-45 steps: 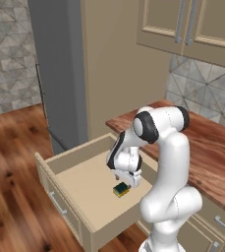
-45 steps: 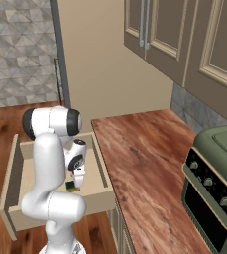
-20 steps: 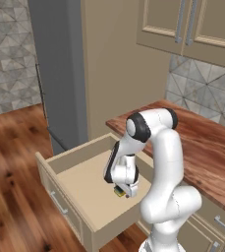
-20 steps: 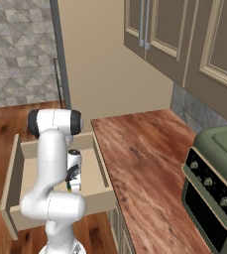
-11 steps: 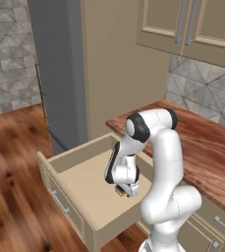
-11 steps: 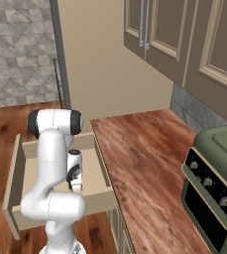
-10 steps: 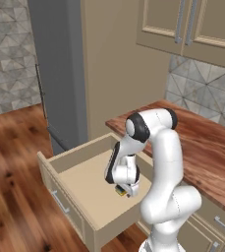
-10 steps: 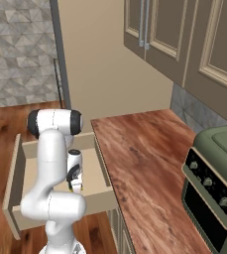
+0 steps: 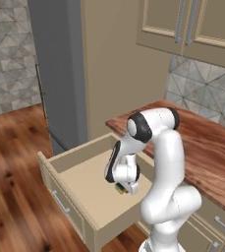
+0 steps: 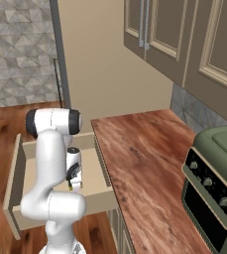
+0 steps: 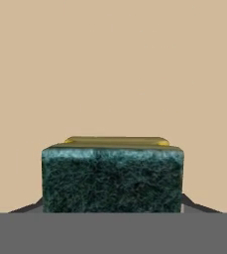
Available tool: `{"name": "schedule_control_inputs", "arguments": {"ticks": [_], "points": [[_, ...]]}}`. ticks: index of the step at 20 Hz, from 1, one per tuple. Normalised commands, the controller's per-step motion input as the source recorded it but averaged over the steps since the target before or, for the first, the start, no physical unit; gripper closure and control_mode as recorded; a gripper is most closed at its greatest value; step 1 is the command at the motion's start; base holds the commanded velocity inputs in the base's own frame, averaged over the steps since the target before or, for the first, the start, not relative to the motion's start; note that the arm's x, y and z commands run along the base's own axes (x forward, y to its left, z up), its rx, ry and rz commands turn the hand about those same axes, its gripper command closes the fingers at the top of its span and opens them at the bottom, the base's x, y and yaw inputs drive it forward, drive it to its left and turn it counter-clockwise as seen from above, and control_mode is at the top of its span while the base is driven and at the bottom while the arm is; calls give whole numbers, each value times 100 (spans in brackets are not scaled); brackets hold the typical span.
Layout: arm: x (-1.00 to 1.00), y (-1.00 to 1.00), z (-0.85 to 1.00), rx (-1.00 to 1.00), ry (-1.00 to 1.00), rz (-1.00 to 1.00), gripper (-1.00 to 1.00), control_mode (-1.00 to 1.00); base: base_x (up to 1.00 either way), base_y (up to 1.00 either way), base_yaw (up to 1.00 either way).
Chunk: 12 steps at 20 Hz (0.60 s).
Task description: Restock the sink supplies by placing the sponge and soap dispenser on the counter and next to the sink. Make sure the soap dispenser is upright.
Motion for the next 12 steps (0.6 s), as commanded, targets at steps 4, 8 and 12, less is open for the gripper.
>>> {"name": "schedule_control_inputs", "arguments": {"ticks": [4, 8, 12], "points": [[-28, 9, 91, 0, -12, -2, 100, -100, 0, 0, 0], [-32, 9, 100, 0, -11, -2, 100, -100, 0, 0, 0], [-23, 11, 100, 0, -9, -4, 100, -100, 0, 0, 0]]}}
